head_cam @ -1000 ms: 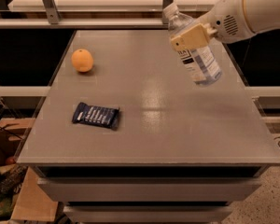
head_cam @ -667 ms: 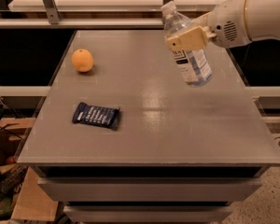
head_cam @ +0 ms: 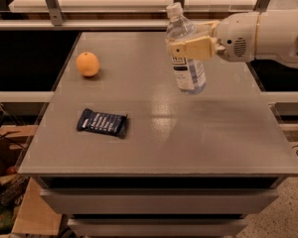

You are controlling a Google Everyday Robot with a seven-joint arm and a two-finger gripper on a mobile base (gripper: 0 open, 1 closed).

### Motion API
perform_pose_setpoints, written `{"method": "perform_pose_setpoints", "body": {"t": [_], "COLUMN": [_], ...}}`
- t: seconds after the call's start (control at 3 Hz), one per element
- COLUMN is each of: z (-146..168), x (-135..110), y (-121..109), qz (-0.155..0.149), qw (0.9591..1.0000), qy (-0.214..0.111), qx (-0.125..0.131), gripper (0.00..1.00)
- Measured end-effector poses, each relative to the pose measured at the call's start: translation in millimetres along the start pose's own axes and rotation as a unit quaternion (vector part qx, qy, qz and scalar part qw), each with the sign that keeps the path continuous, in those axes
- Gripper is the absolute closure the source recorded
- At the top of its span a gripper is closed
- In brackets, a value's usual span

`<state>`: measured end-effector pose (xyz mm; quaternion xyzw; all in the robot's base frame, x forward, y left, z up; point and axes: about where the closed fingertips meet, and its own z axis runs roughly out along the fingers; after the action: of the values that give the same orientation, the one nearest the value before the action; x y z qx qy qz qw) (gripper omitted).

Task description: Place blue plastic bottle upright

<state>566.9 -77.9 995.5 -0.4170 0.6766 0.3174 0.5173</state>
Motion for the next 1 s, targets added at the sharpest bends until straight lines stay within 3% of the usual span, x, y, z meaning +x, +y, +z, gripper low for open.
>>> {"method": "perform_pose_setpoints", "body": {"t": [0.33,1.0], "z": [11.9,28.7], "x": [4.3,17.1], "y": [7.6,14.8], "qz": [-0.005,-0.007], "qw": [0.9983,0.9922], "qy": [-0.049,-0.106], "qx": [-0.033,-0.066], "gripper": [1.00,1.00]}}
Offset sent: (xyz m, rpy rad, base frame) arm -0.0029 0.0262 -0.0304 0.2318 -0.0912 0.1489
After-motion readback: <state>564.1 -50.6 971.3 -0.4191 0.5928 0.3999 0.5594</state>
